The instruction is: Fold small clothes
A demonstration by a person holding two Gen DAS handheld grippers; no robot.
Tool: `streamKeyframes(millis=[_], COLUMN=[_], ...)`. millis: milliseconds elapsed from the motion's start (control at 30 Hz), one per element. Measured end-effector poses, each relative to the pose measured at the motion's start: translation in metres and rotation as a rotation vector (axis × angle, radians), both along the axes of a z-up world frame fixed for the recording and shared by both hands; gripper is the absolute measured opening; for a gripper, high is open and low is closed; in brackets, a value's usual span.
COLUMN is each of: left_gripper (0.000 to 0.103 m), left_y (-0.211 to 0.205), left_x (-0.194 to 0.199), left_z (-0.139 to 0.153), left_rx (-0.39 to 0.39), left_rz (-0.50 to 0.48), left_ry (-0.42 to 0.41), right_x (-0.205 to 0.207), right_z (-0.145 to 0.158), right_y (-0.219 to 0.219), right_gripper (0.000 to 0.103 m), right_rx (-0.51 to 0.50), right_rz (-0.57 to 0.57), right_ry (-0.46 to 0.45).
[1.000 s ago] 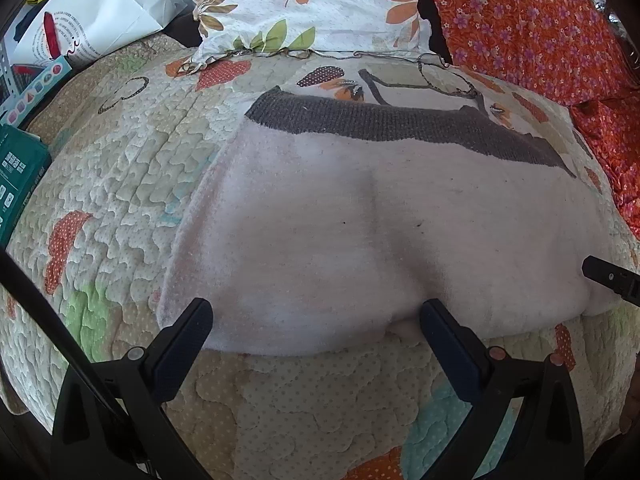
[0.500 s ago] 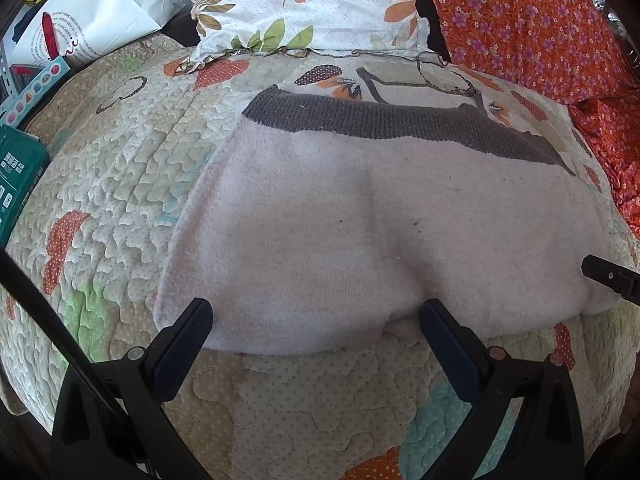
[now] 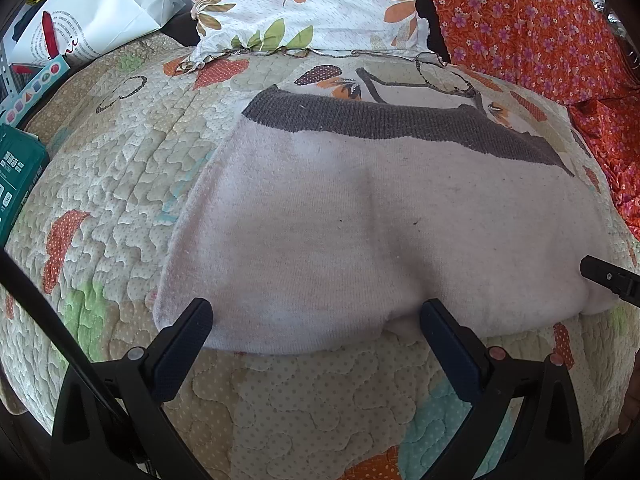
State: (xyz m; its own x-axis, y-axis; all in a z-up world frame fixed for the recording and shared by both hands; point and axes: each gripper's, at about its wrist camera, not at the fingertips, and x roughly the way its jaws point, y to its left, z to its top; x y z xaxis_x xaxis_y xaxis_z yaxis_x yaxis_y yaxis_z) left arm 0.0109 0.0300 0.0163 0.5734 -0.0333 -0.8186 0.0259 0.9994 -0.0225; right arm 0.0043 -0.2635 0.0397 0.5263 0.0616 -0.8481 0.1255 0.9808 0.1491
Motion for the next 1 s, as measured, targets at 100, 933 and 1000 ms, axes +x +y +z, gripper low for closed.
streamKeyframes(millis=[100,933,1000], left_gripper=[0.103,0.103,0.103], left_y=[0.0,0.0,0.001], left_x=[0.0,-0.001,0.0], left_z=[0.0,0.004,0.007], left_rx=[0.0,-0.021,-0.036], left_rz=[0.0,0.001,0.008], left_ry=[0.0,-0.006,-0.007], right_x=[0.0,-0.015,-0.017], right_z=[0.0,0.033,0.038], right_y=[0.0,-0.008,-0.013], right_gripper=[0.084,0.084,0.084], right_rx=[-0.003,-0.095,-0.103], right_rz=[0.002,-0.106,-0.133], right_ry=[0.001,-0.168,-0.194])
